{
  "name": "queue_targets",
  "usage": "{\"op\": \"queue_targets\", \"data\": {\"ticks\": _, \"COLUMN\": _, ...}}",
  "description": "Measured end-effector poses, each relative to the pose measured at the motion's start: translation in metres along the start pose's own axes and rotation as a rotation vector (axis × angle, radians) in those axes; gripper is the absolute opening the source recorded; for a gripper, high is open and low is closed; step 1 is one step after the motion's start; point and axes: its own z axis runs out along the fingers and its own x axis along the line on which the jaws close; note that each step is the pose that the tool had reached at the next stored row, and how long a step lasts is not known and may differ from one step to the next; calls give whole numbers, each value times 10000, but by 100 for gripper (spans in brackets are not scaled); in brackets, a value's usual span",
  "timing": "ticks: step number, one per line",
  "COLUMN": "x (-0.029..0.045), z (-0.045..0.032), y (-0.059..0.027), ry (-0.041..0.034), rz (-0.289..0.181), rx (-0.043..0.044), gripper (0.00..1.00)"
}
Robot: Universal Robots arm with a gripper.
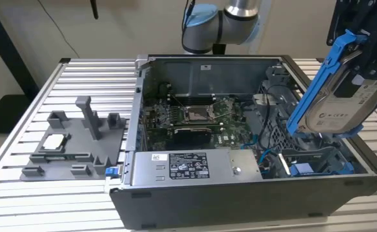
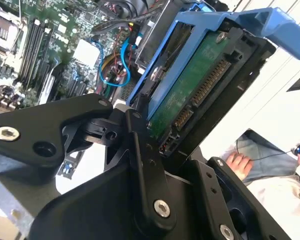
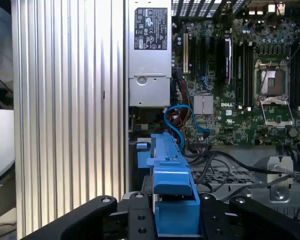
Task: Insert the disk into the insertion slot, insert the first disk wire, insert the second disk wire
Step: 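Insert the disk into the insertion slot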
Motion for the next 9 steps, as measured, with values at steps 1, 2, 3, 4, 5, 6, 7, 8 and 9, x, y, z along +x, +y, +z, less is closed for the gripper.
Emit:
{"op": "queue_targets", "data": {"ticks": 1, "x": 1, "z": 7, "y": -1, "ry": 0, "rz": 2, "rx": -1, "gripper": 33}}
{"op": "queue_targets", "data": {"ticks": 2, "x": 2, "z": 13, "y": -2, "ry": 1, "rz": 2, "rx": -1, "gripper": 33}}
{"op": "queue_targets", "data": {"ticks": 3, "x": 3, "z": 21, "y": -3, "ry": -1, "rz": 3, "rx": -2, "gripper": 33}}
{"op": "queue_targets", "data": {"ticks": 4, "x": 4, "z": 28, "y": -4, "ry": 0, "rz": 4, "rx": -3, "gripper": 33}}
{"op": "queue_targets", "data": {"ticks": 5, "x": 5, "z": 34, "y": -4, "ry": 1, "rz": 5, "rx": -4, "gripper": 33}}
{"op": "queue_targets", "data": {"ticks": 6, "x": 5, "z": 41, "y": -4, "ry": 0, "rz": 7, "rx": -4, "gripper": 33}}
{"op": "queue_targets", "data": {"ticks": 7, "x": 6, "z": 49, "y": -5, "ry": -1, "rz": 7, "rx": -5, "gripper": 33}}
{"op": "queue_targets", "data": {"ticks": 8, "x": 7, "z": 55, "y": -5, "ry": -1, "rz": 8, "rx": -6, "gripper": 33}}
{"op": "queue_targets", "data": {"ticks": 9, "x": 8, "z": 62, "y": -6, "ry": -1, "rz": 8, "rx": -6, "gripper": 33}}
